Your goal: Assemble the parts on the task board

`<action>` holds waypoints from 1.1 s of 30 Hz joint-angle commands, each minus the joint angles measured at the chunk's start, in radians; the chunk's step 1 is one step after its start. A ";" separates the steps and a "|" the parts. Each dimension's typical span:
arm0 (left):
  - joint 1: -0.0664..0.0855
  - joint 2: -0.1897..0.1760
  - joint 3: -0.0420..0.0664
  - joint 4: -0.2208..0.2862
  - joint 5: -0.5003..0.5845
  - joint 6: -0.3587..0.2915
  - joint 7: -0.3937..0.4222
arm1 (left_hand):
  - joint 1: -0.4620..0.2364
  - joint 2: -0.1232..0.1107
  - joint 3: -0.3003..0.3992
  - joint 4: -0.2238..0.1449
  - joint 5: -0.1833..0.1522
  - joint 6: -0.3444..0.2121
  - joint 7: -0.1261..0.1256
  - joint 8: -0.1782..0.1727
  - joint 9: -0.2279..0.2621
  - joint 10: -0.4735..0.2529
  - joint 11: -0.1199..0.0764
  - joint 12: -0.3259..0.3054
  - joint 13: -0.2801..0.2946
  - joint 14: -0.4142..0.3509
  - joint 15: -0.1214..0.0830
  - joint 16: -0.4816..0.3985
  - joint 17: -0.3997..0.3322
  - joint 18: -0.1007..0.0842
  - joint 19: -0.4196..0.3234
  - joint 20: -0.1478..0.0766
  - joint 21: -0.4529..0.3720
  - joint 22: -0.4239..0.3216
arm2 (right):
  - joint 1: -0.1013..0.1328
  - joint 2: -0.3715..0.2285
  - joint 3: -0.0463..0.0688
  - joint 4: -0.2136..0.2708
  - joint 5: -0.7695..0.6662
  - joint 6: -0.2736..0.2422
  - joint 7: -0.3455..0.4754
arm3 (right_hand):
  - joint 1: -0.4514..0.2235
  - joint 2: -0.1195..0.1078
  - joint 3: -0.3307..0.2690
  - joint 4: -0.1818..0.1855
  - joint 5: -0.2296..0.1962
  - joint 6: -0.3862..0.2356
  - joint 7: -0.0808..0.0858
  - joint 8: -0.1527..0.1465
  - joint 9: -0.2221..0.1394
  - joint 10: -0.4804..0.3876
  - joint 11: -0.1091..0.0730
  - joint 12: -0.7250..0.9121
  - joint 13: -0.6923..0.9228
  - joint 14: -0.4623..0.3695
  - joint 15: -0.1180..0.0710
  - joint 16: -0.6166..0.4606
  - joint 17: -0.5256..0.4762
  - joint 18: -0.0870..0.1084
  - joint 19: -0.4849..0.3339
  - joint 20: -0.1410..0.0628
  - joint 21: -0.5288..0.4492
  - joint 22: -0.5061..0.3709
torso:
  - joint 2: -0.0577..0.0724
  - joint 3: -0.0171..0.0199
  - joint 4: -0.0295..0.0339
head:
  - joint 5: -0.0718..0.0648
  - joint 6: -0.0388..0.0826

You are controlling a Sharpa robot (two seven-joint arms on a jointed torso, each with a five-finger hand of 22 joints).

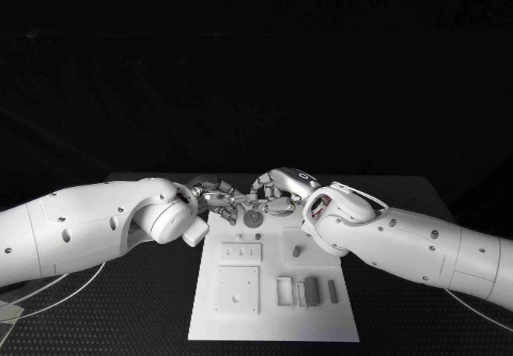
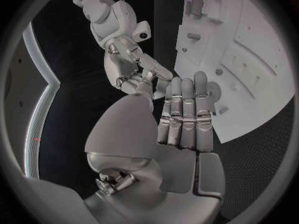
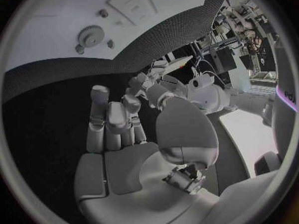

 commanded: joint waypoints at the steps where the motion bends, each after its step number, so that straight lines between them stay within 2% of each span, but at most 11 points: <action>1: 0.001 0.004 0.001 0.002 0.009 0.001 0.008 | -0.010 0.002 -0.006 0.000 -0.006 0.005 0.001 0.004 0.001 0.004 -0.001 0.004 0.002 -0.002 -0.007 0.006 -0.002 0.020 0.002 -0.002 0.003 0.002 | -0.001 0.001 0.000 0.005 -0.005 0.012 0.001 | -0.003 -0.004 0.001 0.001 -0.002 0.022 0.016 -0.006 0.001 -0.005 0.001 0.007 0.002 -0.002 -0.007 0.004 0.001 0.030 0.003 -0.004 0.006 0.021 | 0.000 0.0008 0.0000 | 0.001 -0.001; 10: 0.001 0.008 0.001 0.001 0.009 0.002 -0.003 | -0.019 -0.001 -0.008 0.000 -0.006 -0.002 0.004 -0.002 -0.002 -0.001 0.000 0.003 0.004 -0.006 -0.006 0.007 -0.005 0.020 0.000 -0.002 -0.001 0.003 | -0.003 0.001 0.000 0.012 0.000 0.004 0.003 | -0.004 -0.003 0.001 0.001 -0.002 0.022 0.016 -0.006 0.001 -0.005 0.001 0.008 0.002 -0.002 -0.007 0.005 0.001 0.030 0.003 -0.004 0.006 0.021 | 0.001 0.0015 0.0004 | 0.001 -0.002; 17: 0.001 0.011 0.001 0.001 0.009 0.003 -0.005 | -0.023 -0.002 -0.008 0.000 -0.006 -0.003 0.005 -0.003 -0.003 -0.002 0.001 0.003 0.005 -0.007 -0.006 0.008 -0.006 0.020 0.000 -0.002 -0.002 0.004 | -0.003 0.008 0.000 0.013 0.002 0.006 0.003 | -0.004 -0.003 0.001 0.001 -0.002 0.022 0.016 -0.005 0.001 -0.005 0.000 0.009 0.003 -0.002 -0.007 0.005 0.002 0.030 0.003 -0.005 0.007 0.021 | 0.001 0.0004 -0.0010 | 0.000 -0.003; 26: 0.001 0.012 0.001 0.004 0.009 0.005 -0.004 | -0.024 -0.001 -0.006 -0.001 -0.006 -0.002 0.005 -0.003 -0.003 -0.001 0.000 0.005 0.006 -0.006 -0.007 0.010 -0.008 0.020 0.001 -0.003 -0.002 0.005 | -0.004 0.017 0.000 0.004 0.003 0.012 0.003 | -0.004 -0.002 0.001 0.001 -0.002 0.023 0.016 -0.006 0.002 -0.006 0.000 0.010 0.003 -0.002 -0.007 0.005 0.002 0.030 0.002 -0.005 0.007 0.021 | 0.000 -0.0013 0.0006 | -0.003 -0.003; 33: -0.002 0.019 0.001 -0.011 0.007 0.001 0.000 | -0.002 0.020 0.000 -0.002 -0.006 0.006 0.001 -0.001 -0.001 0.002 -0.003 0.008 0.011 -0.004 -0.009 0.018 -0.011 0.021 0.005 -0.005 -0.003 0.011 | -0.007 0.018 0.000 -0.005 0.003 0.019 0.000 | -0.005 -0.002 0.002 0.001 -0.002 0.023 0.016 -0.006 0.002 -0.006 0.000 0.011 0.004 -0.003 -0.007 0.005 0.002 0.030 0.002 -0.005 0.007 0.021 | 0.002 -0.0021 -0.0009 | -0.005 -0.005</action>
